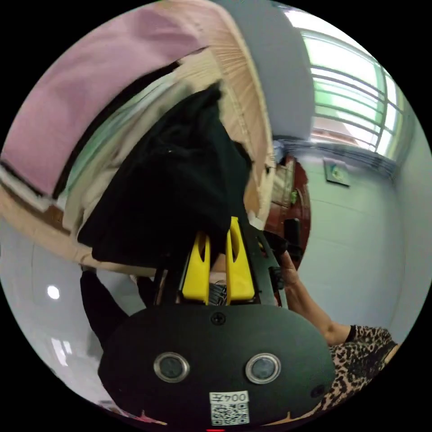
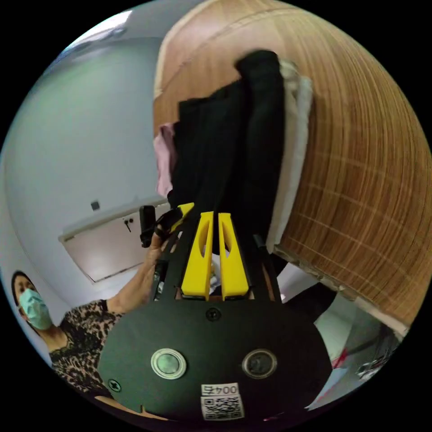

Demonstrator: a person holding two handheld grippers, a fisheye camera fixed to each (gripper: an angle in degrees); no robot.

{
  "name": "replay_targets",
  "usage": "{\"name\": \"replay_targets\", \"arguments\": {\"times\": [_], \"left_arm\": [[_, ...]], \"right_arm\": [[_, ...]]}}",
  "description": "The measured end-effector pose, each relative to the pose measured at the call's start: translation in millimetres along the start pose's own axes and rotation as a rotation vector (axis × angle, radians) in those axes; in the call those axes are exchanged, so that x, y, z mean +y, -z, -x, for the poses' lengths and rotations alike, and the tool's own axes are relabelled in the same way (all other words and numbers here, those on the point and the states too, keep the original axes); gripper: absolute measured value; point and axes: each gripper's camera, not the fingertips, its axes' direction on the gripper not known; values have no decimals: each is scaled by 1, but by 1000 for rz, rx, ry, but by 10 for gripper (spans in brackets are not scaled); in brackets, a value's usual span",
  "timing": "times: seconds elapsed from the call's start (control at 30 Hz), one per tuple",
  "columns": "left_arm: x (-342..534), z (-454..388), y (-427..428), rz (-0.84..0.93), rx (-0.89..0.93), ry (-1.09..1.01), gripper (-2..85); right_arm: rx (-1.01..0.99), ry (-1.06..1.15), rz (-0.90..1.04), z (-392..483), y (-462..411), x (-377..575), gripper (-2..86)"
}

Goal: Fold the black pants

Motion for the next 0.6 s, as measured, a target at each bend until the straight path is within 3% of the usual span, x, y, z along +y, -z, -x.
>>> {"name": "replay_targets", "arguments": {"times": [0.13, 0.3, 0.4, 0.47, 0.6], "left_arm": [[26, -4, -11, -101, 8, -22, 68], [64, -13, -30, -96, -59, -21, 65], [91, 15, -44, -115, 84, 90, 61], [112, 12, -49, -123, 111, 78, 58], [150, -3, -55, -130, 113, 26, 58]], "right_arm": [[-64, -22, -38, -10, -10, 19, 23], [108, 7, 3, 13, -27, 40, 15], [313, 16, -27, 40, -41, 55, 11], [541, 178, -126, 91, -54, 72, 34], [727, 483, -98, 151, -113, 86, 70]]}}
